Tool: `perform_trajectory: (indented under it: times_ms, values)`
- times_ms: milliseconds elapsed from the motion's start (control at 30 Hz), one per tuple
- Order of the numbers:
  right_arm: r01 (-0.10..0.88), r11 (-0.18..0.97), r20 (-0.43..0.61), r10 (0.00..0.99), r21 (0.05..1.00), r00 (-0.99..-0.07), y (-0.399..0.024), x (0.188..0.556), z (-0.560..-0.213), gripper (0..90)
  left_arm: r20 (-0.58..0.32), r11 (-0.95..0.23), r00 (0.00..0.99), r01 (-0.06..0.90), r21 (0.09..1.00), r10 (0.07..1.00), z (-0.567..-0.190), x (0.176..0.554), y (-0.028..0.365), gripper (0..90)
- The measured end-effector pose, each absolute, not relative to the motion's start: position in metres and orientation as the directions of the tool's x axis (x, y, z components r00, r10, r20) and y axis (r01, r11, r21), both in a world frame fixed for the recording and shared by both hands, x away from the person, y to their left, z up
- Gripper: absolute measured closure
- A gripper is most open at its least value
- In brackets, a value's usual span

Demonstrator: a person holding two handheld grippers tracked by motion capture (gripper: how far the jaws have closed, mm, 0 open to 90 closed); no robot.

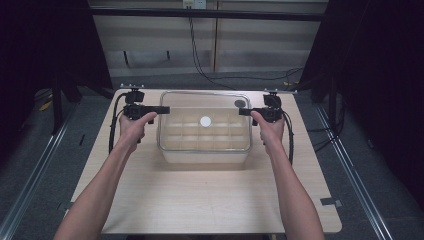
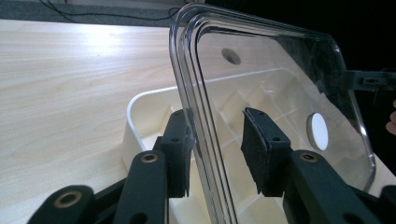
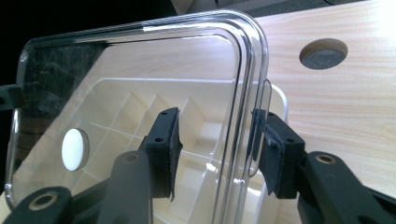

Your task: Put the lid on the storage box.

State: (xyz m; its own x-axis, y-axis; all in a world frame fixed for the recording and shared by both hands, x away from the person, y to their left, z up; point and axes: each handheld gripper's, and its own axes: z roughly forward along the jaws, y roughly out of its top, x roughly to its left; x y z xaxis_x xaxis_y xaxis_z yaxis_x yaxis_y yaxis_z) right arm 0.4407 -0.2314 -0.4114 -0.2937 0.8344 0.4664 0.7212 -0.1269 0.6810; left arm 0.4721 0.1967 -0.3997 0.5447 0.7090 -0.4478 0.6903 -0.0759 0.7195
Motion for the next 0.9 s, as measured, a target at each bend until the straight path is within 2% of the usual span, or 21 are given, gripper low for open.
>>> perform_trajectory:
  times_ms: [133,333,433,467,567,700,900]
  values:
    - [0.733,-0.118,0.459,0.842,0.67,-0.283,-0.229,0.444,-0.415,50.9,-0.416,-0.103,0.539,0.692,0.715,0.733,-0.405,0.475,0.196,61.2]
    - [0.741,-0.12,0.457,0.847,0.661,-0.271,-0.227,0.448,-0.419,49.7,-0.426,-0.099,0.534,0.701,0.706,0.73,-0.41,0.478,0.197,61.0]
    - [0.744,-0.107,0.438,0.86,0.659,-0.263,-0.225,0.45,-0.42,47.4,-0.428,-0.103,0.53,0.708,0.699,0.732,-0.413,0.479,0.196,60.6]
    - [0.747,-0.073,0.39,0.884,0.66,-0.258,-0.221,0.451,-0.421,44.9,-0.44,-0.096,0.523,0.716,0.692,0.73,-0.416,0.481,0.196,60.7]
    - [0.751,-0.059,0.368,0.895,0.657,-0.252,-0.219,0.452,-0.42,44.5,-0.451,-0.084,0.51,0.726,0.683,0.733,-0.42,0.482,0.196,60.6]
    - [0.758,-0.055,0.362,0.9,0.65,-0.244,-0.218,0.454,-0.425,44.3,-0.422,-0.108,0.503,0.729,0.676,0.755,-0.425,0.483,0.196,60.3]
    - [0.766,-0.053,0.343,0.912,0.641,-0.224,-0.215,0.456,-0.431,44.0,-0.435,-0.106,0.494,0.743,0.66,0.752,-0.43,0.486,0.198,60.5]
